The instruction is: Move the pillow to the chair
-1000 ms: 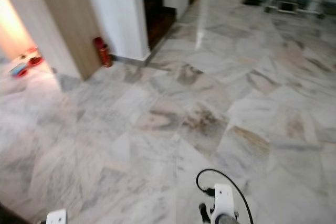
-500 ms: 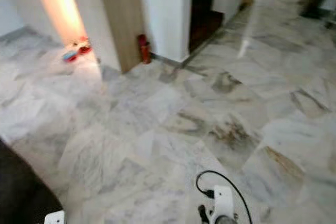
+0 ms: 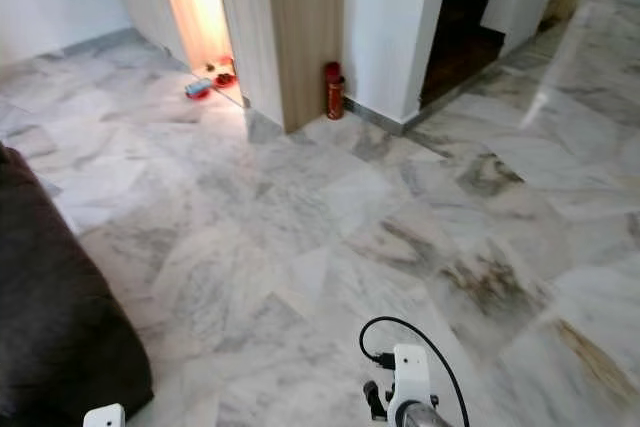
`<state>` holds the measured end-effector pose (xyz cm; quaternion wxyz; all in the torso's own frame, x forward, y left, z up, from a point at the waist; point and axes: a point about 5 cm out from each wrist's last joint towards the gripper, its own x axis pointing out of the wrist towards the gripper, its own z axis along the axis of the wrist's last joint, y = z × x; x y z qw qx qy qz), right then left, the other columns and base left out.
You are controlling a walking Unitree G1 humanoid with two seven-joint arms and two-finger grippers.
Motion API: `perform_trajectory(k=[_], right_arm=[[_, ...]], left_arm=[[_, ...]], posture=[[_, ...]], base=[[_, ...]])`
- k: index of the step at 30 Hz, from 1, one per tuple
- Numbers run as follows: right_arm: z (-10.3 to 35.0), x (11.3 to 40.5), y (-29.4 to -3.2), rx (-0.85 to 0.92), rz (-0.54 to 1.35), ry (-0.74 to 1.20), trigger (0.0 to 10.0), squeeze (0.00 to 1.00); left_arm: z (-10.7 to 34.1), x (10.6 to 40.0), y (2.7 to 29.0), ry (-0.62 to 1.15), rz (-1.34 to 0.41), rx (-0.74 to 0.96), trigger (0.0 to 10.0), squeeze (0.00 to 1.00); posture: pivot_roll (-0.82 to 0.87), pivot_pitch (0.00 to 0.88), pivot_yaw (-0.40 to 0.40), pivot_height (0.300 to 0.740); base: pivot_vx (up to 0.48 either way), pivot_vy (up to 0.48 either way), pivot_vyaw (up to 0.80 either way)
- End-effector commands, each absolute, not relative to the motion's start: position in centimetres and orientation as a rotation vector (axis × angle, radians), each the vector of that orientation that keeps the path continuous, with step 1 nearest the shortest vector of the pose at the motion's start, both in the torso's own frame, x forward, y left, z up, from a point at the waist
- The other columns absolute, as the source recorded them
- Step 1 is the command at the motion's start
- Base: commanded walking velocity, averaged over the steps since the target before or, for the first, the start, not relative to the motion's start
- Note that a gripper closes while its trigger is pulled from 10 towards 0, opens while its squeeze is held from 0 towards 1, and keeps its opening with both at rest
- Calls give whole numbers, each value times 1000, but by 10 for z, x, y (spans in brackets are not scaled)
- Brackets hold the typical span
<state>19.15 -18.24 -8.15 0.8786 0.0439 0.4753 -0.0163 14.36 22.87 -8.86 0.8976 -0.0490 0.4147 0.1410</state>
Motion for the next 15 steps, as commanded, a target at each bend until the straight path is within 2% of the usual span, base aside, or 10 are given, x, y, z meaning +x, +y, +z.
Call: perform_trajectory(k=[1, 15], right_arm=[[-82, 191, -184, 87, -32, 993, 10000, 0], [-81, 191, -186, 78, -28, 993, 10000, 0]], left_arm=[[-92, 133, 231, 897, 305, -103, 10000, 0], [-93, 134, 229, 898, 299, -107, 10000, 0]], posture=[[-16, 0, 31, 740], [-19, 0, 29, 740]], base=[[0, 0, 581], [0, 0, 594]])
